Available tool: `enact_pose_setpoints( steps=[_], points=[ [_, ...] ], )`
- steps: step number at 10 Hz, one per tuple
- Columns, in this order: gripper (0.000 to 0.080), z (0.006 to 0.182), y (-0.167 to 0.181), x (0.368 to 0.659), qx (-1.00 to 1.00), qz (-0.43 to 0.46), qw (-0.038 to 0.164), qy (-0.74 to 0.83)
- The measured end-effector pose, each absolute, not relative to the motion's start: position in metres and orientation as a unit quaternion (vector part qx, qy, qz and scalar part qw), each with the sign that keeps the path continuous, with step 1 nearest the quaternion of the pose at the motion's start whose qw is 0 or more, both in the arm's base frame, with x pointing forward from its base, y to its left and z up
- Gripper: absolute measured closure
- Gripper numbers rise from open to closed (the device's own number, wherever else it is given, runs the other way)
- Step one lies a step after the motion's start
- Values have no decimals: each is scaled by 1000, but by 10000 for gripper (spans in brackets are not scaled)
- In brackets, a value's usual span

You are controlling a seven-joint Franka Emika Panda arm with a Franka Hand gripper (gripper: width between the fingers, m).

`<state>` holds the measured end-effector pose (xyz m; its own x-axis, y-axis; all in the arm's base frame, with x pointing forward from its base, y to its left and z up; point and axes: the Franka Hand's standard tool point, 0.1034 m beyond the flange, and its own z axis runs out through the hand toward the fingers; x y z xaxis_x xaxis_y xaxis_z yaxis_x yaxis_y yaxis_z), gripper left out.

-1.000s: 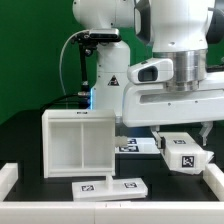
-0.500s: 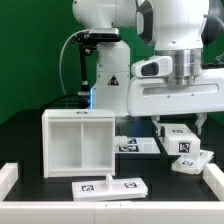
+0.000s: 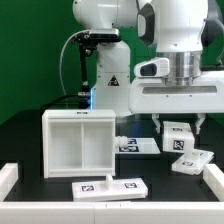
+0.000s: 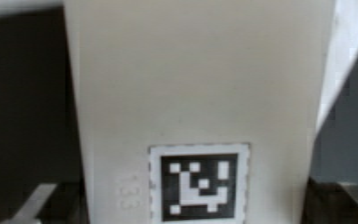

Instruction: Assemble cabinet

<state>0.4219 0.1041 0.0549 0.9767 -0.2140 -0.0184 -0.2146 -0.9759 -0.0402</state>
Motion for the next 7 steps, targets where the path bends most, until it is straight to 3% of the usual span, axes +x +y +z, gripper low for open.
enact_pose_setpoints(
  steps=[7],
  points=[
    [246, 45, 91, 409, -990, 11, 24, 136]
  ],
)
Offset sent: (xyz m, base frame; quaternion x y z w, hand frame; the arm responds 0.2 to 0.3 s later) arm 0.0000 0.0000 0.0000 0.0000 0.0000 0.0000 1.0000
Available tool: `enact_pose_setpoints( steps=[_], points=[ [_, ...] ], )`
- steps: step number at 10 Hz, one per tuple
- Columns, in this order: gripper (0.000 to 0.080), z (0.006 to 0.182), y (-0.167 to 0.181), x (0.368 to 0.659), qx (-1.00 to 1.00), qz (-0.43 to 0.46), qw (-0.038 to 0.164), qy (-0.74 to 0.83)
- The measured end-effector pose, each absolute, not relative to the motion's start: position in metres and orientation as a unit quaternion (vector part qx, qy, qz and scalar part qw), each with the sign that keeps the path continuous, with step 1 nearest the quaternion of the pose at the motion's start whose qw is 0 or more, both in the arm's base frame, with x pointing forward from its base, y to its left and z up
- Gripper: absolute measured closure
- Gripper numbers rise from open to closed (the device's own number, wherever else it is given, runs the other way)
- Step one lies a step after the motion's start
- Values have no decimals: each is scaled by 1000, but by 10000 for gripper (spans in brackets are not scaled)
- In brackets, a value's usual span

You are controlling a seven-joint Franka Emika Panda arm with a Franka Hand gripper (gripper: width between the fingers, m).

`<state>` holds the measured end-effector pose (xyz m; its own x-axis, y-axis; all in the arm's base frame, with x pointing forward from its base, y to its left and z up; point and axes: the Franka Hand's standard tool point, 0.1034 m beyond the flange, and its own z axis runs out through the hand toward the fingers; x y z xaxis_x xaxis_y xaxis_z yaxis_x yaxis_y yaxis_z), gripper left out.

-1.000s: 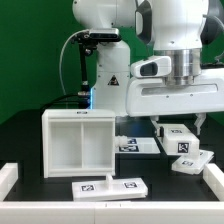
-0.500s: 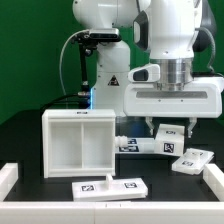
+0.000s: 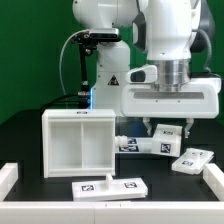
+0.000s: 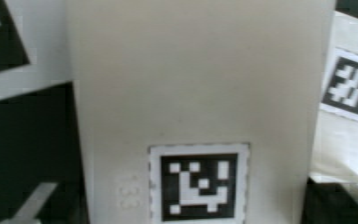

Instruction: Assemble cabinet

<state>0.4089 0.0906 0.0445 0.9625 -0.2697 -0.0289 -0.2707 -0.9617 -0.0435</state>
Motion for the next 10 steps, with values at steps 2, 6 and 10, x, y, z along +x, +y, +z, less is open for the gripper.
enact_pose_setpoints(
  steps=[2, 6, 10],
  points=[
    [246, 36, 84, 409, -989, 11, 27, 142],
    [246, 27, 77, 408, -990, 10, 28, 135],
    [28, 62, 81, 419, -991, 45, 35, 121]
  ],
)
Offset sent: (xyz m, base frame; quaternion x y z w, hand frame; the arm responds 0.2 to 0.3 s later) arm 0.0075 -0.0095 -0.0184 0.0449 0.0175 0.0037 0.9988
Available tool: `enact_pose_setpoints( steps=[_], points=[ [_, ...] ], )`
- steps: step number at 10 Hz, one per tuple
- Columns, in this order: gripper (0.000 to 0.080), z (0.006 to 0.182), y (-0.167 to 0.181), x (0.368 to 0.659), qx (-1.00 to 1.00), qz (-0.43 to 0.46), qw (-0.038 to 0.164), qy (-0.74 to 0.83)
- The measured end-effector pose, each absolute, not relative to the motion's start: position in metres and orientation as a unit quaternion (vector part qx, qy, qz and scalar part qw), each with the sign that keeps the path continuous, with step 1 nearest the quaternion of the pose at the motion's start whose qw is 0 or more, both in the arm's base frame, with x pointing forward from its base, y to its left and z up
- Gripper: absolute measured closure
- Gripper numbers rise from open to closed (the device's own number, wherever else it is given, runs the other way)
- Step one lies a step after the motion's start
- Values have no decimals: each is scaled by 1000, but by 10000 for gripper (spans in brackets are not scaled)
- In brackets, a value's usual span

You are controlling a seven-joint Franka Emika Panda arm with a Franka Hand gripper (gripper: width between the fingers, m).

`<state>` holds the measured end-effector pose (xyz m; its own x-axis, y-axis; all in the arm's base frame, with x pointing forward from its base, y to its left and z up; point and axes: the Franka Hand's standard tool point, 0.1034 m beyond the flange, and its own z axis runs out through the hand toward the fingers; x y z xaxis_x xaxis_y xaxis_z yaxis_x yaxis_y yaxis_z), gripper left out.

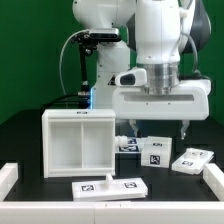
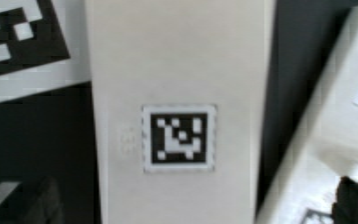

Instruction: Assemble cabinet

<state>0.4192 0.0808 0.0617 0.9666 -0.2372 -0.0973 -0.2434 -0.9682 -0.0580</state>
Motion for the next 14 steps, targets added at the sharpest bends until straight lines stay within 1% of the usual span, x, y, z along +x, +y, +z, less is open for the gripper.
enact_pose_setpoints(
  steps=[1, 2, 3, 6, 7, 8, 9, 10, 11, 14],
  points=[
    [6, 77, 84, 434, -990, 57, 39, 120],
    [1, 87, 88, 450, -990, 67, 43, 119],
    [1, 92, 93, 461, -989, 75, 45, 119],
    [2, 90, 92, 460, -989, 72, 46, 117],
    [2, 87, 78, 470, -993, 71, 51, 77],
    [2, 89, 63, 488, -994, 72, 53, 61],
    [2, 94, 55, 507, -996, 70, 51, 20],
    [2, 100, 52, 519, -995, 81, 54, 10],
    [2, 103, 56, 527, -996, 79, 50, 5],
    [2, 98, 54, 524, -995, 80, 51, 3]
  ],
)
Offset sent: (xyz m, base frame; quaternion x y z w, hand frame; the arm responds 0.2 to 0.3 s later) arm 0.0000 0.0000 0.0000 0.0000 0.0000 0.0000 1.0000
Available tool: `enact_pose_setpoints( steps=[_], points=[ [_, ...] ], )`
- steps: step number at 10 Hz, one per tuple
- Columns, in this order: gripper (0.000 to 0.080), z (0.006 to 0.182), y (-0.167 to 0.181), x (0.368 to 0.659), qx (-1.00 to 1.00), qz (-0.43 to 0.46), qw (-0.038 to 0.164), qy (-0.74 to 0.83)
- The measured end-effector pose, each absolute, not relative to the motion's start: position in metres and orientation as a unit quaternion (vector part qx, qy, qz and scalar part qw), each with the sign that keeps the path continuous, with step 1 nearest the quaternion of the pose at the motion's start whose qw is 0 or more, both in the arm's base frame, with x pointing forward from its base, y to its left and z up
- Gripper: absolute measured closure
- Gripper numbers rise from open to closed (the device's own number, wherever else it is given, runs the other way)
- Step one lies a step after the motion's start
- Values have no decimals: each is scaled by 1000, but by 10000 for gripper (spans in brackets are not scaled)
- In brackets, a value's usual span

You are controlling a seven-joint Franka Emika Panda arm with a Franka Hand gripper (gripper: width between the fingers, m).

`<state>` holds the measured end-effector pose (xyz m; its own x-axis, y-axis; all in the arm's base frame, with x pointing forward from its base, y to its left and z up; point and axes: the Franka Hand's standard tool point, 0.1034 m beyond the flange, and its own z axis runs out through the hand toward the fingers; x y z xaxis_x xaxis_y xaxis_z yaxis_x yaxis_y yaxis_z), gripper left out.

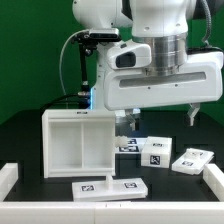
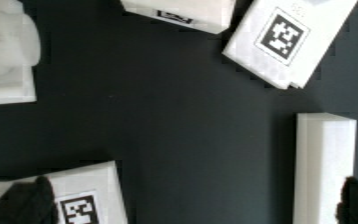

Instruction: Assemble cabinet

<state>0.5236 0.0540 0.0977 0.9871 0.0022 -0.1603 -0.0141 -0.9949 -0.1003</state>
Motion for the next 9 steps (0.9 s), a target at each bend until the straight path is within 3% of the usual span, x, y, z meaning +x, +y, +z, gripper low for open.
enact_pose_setpoints(
  steps=[2, 7, 9],
  points=[
    [2, 92, 38, 540, -996, 73, 41, -16],
    [2, 90, 25, 548, -995, 75, 53, -36],
    [2, 79, -5, 556, -995, 79, 59, -16]
  ],
)
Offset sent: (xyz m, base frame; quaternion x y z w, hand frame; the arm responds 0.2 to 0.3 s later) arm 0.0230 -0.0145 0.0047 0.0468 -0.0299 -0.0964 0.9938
